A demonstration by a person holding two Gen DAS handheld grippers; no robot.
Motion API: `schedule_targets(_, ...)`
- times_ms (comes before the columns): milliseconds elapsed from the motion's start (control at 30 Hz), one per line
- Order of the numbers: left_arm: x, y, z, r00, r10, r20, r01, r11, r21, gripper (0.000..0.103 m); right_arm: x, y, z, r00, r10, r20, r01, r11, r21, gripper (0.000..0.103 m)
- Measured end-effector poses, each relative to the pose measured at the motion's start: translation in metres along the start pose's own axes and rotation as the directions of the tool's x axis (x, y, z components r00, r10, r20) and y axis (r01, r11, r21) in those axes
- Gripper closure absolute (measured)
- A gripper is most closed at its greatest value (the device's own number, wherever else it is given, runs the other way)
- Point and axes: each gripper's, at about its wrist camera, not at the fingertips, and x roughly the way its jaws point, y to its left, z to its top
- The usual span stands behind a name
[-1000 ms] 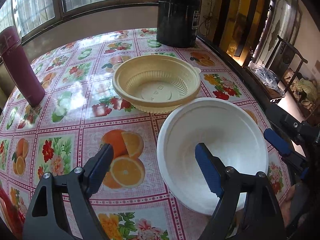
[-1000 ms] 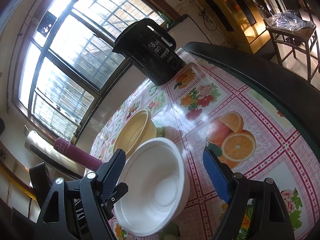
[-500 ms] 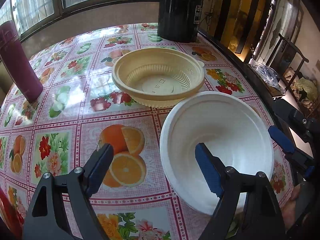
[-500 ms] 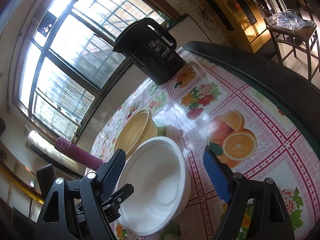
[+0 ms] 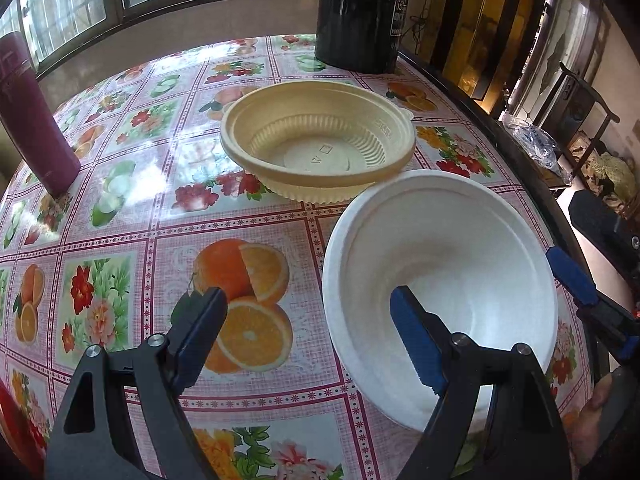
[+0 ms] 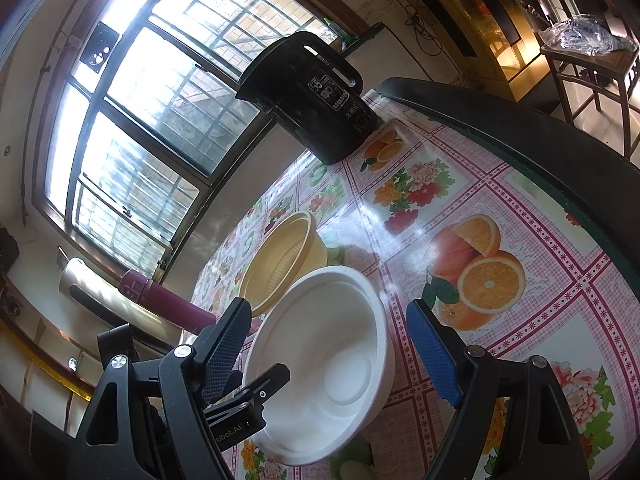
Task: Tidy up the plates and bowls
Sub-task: 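Move the right gripper to the second white bowl beside the beige bowl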
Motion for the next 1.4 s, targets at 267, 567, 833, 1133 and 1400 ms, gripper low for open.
schedule_targets(267, 0.004, 0.001, 0.000, 1.000, -0.002, -0.011, 0.002, 1.000, -0.002, 0.019, 0.000, 0.001, -0.001, 1.000, 0.008, -0.008, -0.008, 1.000, 0.000, 0.021)
schedule_targets(567, 0.007, 0.002, -0.001, 1.000, -0.003, -0.025, 0.003, 1.000, 0.000, 0.019, 0.001, 0.001, -0.002, 1.000, 0.011, -0.010, -0.011, 1.000, 0.001, 0.021)
schedule_targets(833, 0.009, 0.002, -0.002, 0.999, -0.005, -0.034, 0.005, 1.000, 0.002, 0.019, 0.004, 0.001, -0.004, 1.000, 0.012, -0.027, -0.012, 1.000, 0.005, 0.021)
schedule_targets(1133, 0.012, 0.002, -0.003, 0.999, -0.007, -0.049, 0.007, 1.000, 0.002, 0.019, 0.004, 0.001, -0.004, 1.000, 0.012, -0.028, -0.012, 1.000, 0.004, 0.022)
schedule_targets(1400, 0.015, 0.004, -0.003, 0.998, -0.008, -0.057, 0.008, 1.000, -0.002, 0.019, 0.005, 0.001, -0.003, 0.999, 0.009, -0.036, -0.009, 1.000, 0.000, 0.026)
